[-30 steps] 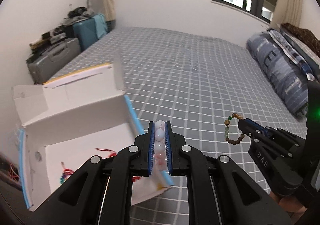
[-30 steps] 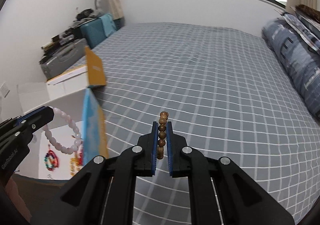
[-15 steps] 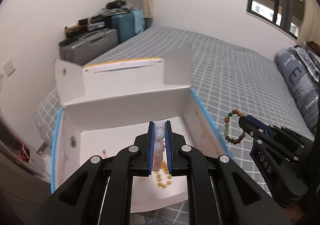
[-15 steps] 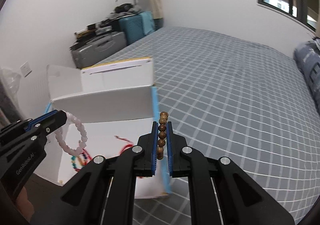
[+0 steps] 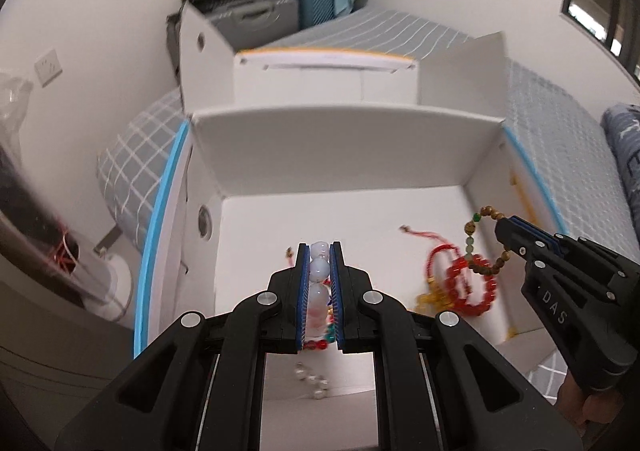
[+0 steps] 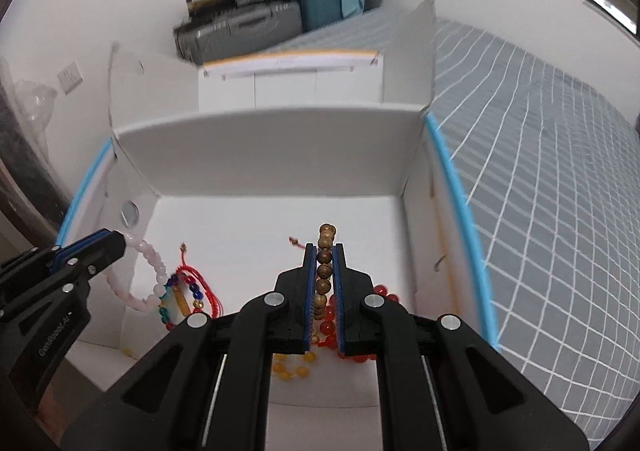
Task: Organize jewelry
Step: 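Lift and carry both held bracelets over the open white box, then open both tools to drop the bracelets into the box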
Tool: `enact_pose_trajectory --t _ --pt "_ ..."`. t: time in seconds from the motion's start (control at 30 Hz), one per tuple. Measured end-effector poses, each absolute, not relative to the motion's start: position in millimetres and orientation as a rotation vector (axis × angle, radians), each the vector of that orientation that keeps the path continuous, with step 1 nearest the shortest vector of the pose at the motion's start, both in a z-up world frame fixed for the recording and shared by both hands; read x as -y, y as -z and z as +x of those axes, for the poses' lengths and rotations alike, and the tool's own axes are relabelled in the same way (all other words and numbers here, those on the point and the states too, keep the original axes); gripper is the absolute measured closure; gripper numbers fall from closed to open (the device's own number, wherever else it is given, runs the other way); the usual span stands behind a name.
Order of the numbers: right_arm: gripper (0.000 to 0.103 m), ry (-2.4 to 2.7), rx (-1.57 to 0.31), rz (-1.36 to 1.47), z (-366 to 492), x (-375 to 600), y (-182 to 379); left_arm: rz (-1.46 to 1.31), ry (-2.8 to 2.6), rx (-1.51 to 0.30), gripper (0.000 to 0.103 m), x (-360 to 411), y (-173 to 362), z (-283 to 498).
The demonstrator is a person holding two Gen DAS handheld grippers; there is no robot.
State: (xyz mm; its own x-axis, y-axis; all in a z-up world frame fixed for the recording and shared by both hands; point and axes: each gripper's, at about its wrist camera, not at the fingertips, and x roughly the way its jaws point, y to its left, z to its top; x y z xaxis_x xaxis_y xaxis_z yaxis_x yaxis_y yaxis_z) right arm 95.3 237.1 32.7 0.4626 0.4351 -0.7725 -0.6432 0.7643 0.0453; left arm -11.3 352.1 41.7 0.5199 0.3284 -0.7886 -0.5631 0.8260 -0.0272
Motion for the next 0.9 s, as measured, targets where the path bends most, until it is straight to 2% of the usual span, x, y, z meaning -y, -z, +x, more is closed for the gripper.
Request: enact_pose_trajectory --t 0.23,0.47,0.53,0.6,0.63,0.67,0.7,0.77,0.83,0.9 --pt "0.096 -0.654 -0.955 -0.331 104.0 -252.5 -6.1 -0.340 -0.553 -0.941 0.093 -369.5 -22.5 -3.2" --pt "0.093 -0.658 -0.976 -0.325 104.0 -250.5 -2.0 -0.341 -0.558 -0.955 0.093 -372.1 -20.1 -1.9" --pt "0.085 -0.667 -0.976 -0.312 104.8 -248.2 -5.3 -0.344 -0.557 -0.956 0.089 -373.0 -19.3 -1.9" --pt "0.059 -0.692 -0.954 -0.278 102.6 -244.3 -12.6 -0.343 -0.555 -0.965 0.089 -373.1 -18.9 -1.2" --pt "0.056 -0.700 -0.944 -0.266 101.7 -242.9 -17.0 -0.344 -0.556 -0.962 0.084 -372.8 -20.1 -2.3" --pt "0.050 -0.712 -0.930 -0.254 99.9 -240.8 -22.5 -0.347 -0.558 -0.952 0.074 -372.6 -22.6 -3.9" --pt "0.040 -0.721 -0.910 -0.246 97.2 -237.4 -29.2 -0.352 -0.564 -0.930 0.068 -371.7 -28.4 -8.2" --pt "0.027 -0.724 -0.872 -0.231 92.2 -232.2 -41.1 -0.343 -0.579 -0.896 0.041 -367.6 -37.3 -15.6" --pt "0.020 -0.727 -0.836 -0.210 85.1 -222.4 -53.1 -0.325 -0.602 -0.847 0.030 -361.1 -50.7 -26.3" --pt "0.013 -0.729 -0.803 -0.207 75.2 -213.1 -63.9 -0.313 -0.607 -0.821 0.024 -355.4 -59.0 -35.2"
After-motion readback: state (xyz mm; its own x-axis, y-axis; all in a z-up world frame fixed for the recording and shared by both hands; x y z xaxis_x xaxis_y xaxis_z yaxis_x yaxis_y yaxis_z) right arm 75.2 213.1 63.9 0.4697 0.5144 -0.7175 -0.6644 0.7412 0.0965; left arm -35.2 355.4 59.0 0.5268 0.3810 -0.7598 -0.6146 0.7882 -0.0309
